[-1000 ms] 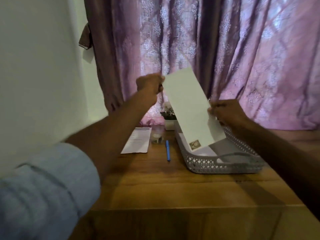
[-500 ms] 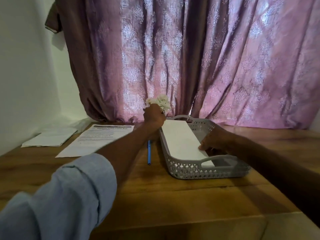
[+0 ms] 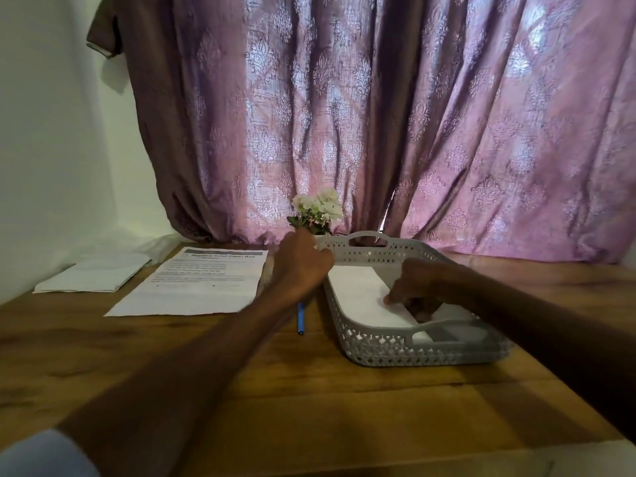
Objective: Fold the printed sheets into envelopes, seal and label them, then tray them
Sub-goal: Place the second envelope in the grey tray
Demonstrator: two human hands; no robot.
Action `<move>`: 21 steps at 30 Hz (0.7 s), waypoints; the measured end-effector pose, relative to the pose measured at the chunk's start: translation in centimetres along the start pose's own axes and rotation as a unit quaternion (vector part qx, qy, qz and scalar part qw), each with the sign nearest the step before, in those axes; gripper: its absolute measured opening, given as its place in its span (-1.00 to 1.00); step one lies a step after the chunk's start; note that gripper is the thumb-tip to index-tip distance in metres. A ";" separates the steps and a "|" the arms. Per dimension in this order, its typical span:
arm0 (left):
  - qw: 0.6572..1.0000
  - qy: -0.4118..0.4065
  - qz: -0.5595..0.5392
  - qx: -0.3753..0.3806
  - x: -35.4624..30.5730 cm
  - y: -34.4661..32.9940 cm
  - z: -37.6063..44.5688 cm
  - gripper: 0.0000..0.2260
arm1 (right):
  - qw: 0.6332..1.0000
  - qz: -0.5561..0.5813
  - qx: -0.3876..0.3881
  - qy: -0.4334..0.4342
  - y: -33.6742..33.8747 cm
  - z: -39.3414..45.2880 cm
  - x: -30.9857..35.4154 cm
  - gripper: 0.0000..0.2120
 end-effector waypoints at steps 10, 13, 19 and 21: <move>0.992 0.016 -0.122 0.029 1.0 -1.0 -0.6 -0.89 | 0.998 -0.067 -0.007 -0.019 -0.7 0.2 1.8 -0.66; 0.992 0.006 -0.120 0.025 0.9 -0.7 -0.9 -0.91 | 0.995 -0.095 -0.004 -0.029 -0.7 0.0 1.9 -0.70; 0.996 -0.086 -0.033 -0.016 0.3 2.8 -1.9 -0.93 | 0.908 -0.279 -0.279 0.141 1.1 -4.5 7.5 -0.76; 0.992 -0.123 0.005 -0.027 0.9 5.3 -2.0 -0.88 | 0.871 -0.231 -0.374 0.218 0.3 -7.0 10.7 -0.86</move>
Point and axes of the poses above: each hand's wrist, its own z-axis towards the middle knuckle, its own y-axis out of the back of the hand, x = y × z, the point moved 6 cm from there along z, towards the middle knuckle, and after that the axes turned 4 degrees about x, right-handed, at the moved point
